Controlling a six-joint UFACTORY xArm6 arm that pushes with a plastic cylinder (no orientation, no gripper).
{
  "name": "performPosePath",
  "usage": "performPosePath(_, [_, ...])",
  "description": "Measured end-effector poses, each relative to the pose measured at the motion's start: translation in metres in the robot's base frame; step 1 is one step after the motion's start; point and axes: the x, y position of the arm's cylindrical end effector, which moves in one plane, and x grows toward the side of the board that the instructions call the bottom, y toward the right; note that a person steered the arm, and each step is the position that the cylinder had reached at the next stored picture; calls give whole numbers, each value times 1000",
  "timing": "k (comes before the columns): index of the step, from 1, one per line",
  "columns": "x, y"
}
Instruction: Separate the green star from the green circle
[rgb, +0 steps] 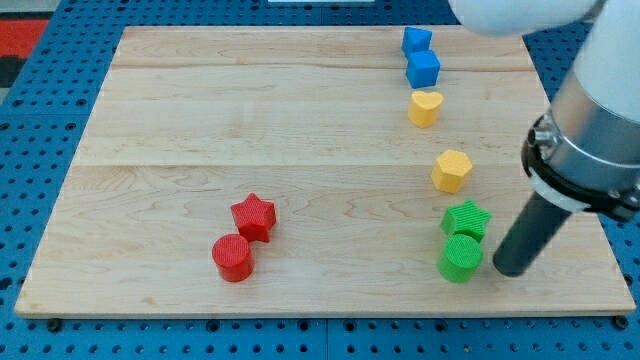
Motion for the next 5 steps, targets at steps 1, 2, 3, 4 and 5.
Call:
performPosePath(1, [-21,-25])
performPosePath(2, [-33,-49])
performPosePath(3, [-33,-33])
performPosePath(4, [-31,-48])
performPosePath(5, [-31,-99])
